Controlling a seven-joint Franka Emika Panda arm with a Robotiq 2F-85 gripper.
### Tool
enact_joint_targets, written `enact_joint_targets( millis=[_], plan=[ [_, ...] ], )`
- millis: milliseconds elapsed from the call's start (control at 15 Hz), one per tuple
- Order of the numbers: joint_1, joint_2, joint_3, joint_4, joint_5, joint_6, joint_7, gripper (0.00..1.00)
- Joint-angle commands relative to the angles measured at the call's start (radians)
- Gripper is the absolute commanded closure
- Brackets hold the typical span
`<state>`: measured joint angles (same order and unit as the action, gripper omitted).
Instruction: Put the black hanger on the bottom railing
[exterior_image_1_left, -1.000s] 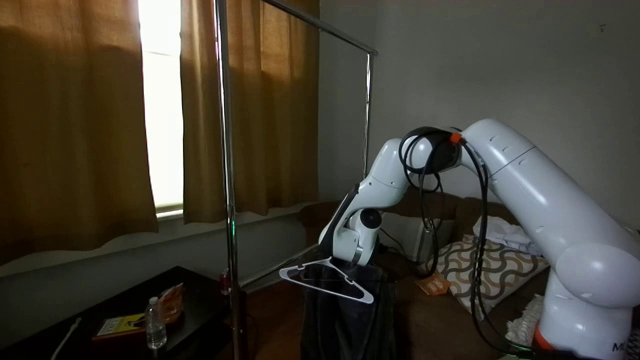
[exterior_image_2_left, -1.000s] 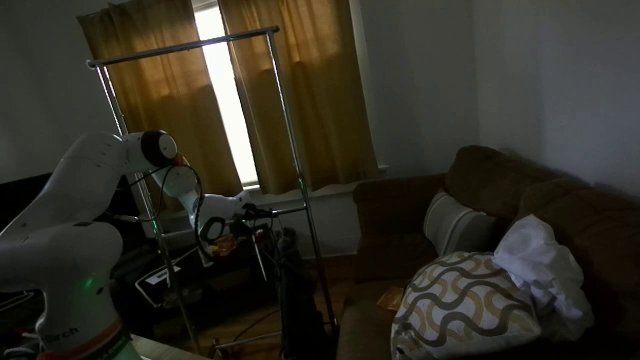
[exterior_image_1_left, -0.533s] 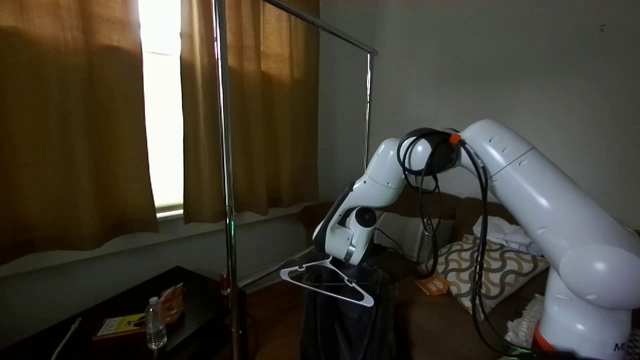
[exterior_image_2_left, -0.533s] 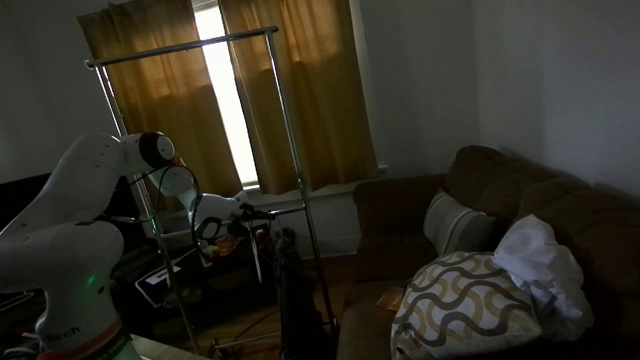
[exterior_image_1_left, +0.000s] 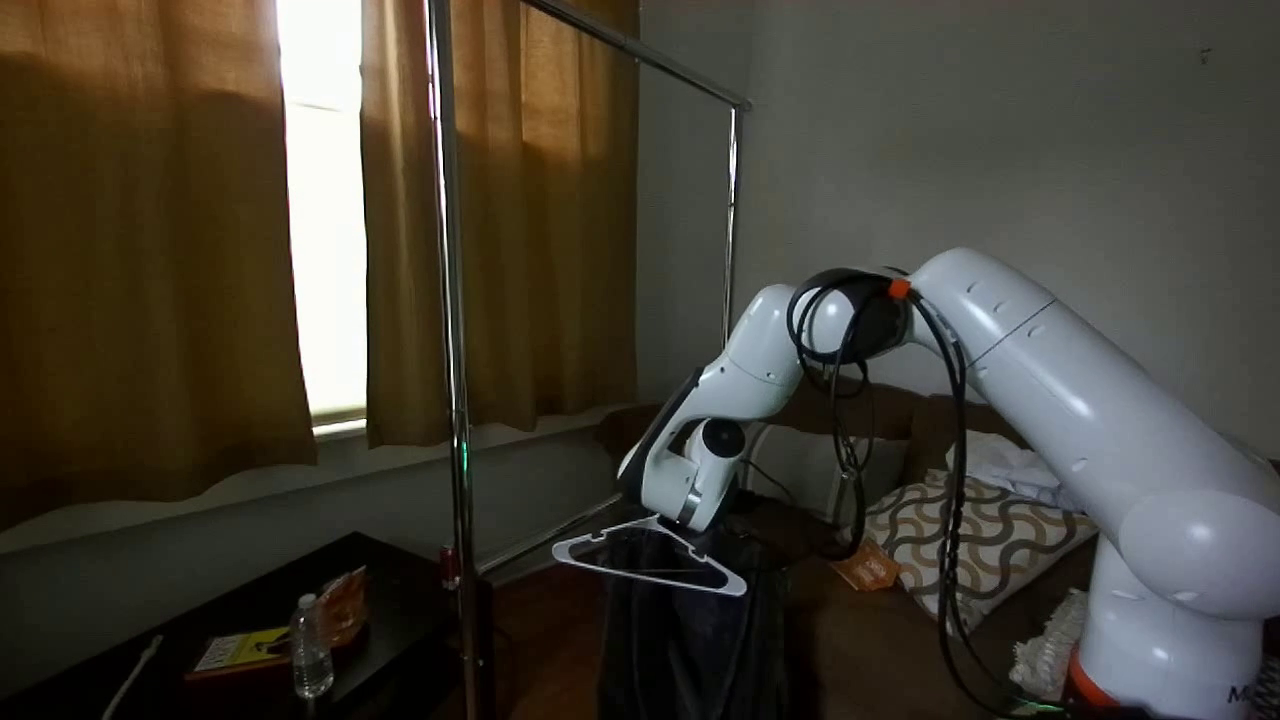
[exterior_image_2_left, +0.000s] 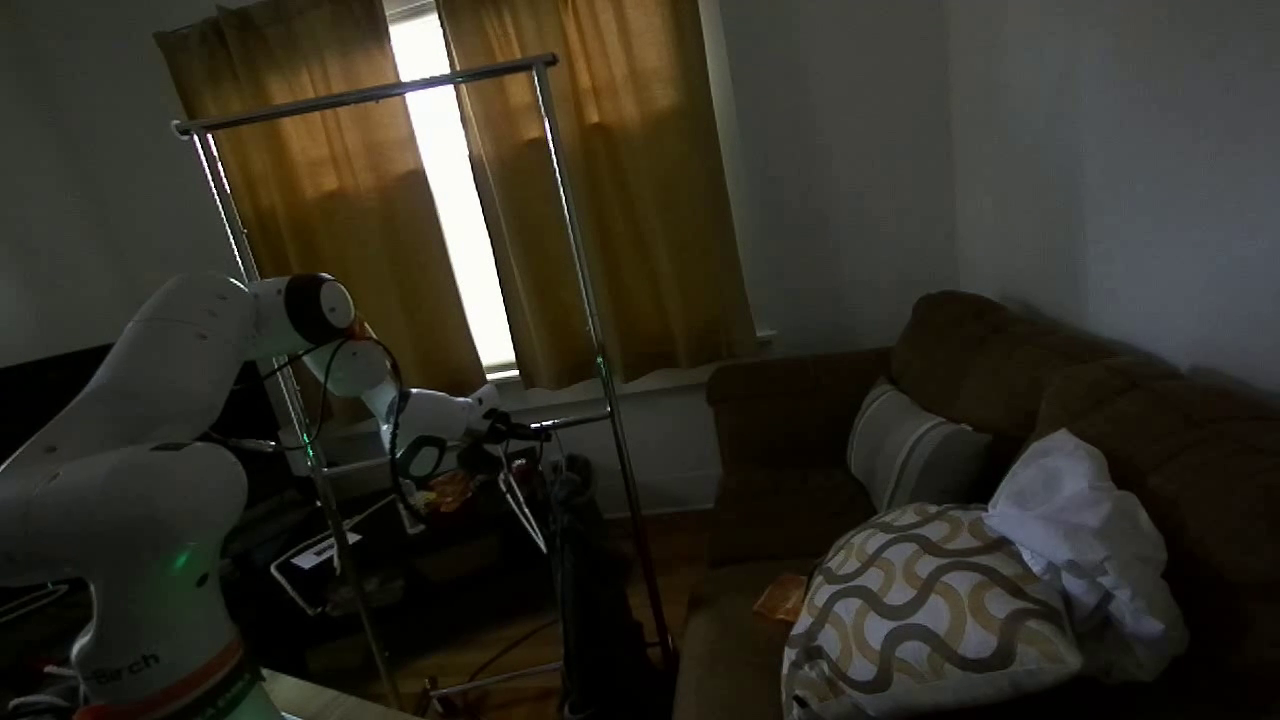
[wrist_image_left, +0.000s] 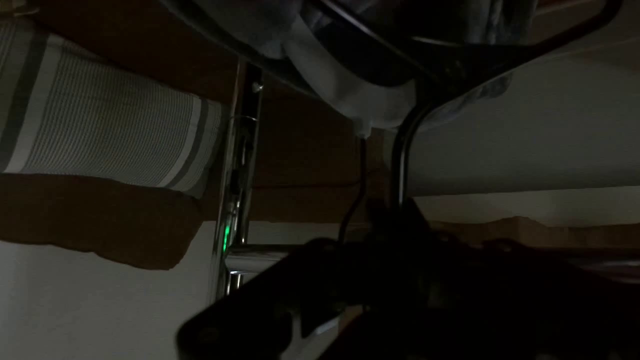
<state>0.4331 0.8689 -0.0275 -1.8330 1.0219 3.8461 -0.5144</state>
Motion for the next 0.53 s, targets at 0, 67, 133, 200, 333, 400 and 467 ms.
enact_joint_targets(
  millis=[0, 67, 133, 200, 333, 400, 467],
  plan=[
    [0.005, 0.045, -0.004, 0.047, 0.023, -0.030, -0.023, 0.98],
    [0.002, 0.041, 0.000, 0.047, 0.018, -0.037, -0.020, 0.98],
    [-0.005, 0.032, 0.010, 0.041, 0.004, -0.043, -0.005, 0.66],
    [-0.014, 0.017, 0.020, 0.028, -0.019, -0.051, 0.013, 0.65],
    [-0.012, -0.006, 0.019, 0.002, -0.011, -0.060, -0.003, 0.52],
    [-0.010, -0.015, 0.017, -0.009, -0.011, -0.063, -0.009, 0.45],
    [-0.011, -0.026, 0.017, -0.023, -0.014, -0.068, -0.012, 0.38]
  ],
)
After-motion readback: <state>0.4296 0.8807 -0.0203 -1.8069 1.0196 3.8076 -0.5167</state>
